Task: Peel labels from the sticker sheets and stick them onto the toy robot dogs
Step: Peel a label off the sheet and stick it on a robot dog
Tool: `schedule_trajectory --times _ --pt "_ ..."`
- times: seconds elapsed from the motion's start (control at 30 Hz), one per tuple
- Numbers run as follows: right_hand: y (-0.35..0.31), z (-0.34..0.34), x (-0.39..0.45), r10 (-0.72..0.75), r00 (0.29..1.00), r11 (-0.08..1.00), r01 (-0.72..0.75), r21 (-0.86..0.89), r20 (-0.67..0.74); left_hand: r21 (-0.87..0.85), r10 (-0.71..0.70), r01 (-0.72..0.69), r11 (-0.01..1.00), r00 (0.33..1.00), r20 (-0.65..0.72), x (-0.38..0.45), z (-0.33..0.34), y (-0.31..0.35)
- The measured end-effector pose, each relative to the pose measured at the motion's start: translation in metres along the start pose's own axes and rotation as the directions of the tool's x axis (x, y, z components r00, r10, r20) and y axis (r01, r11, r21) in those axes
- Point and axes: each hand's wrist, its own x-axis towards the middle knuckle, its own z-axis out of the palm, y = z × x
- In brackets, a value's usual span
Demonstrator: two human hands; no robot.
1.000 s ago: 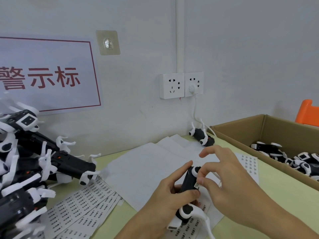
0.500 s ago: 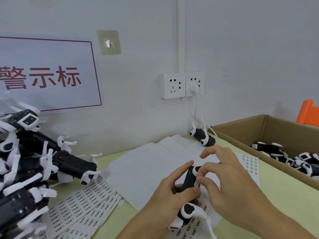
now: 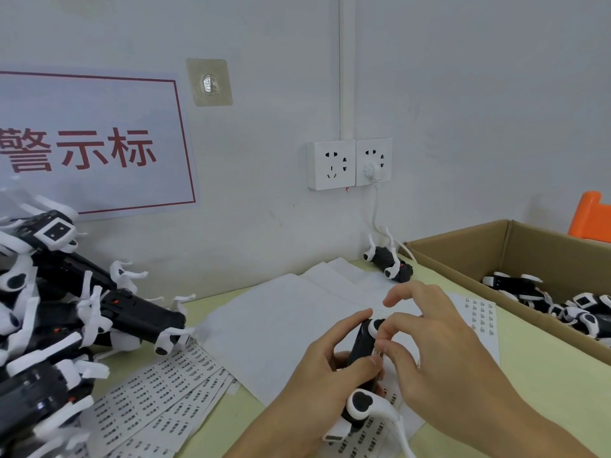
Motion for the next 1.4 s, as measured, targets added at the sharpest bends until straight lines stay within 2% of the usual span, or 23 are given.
schedule_trajectory --times 0.4,0.9,1.4 --pt "-0.003 0.001 -0.0006 -0.025 0.998 0.997 0.02 -0.076 -0.057 -0.006 -0.024 0.024 1.0 1.0 -0.018 0.0001 0.0025 0.0023" --pt "-0.0058 0.0001 0.0007 -0.135 0.978 0.971 0.099 -0.216 -0.158 0.022 -0.037 0.038 0.999 0.998 -0.046 -0.0009 0.0046 0.0044" --pt "-0.0092 0.0034 0.0 -0.053 0.978 0.974 0.006 -0.225 -0.203 0.065 -0.042 0.046 0.997 0.998 -0.051 0.0002 0.0044 0.0046"
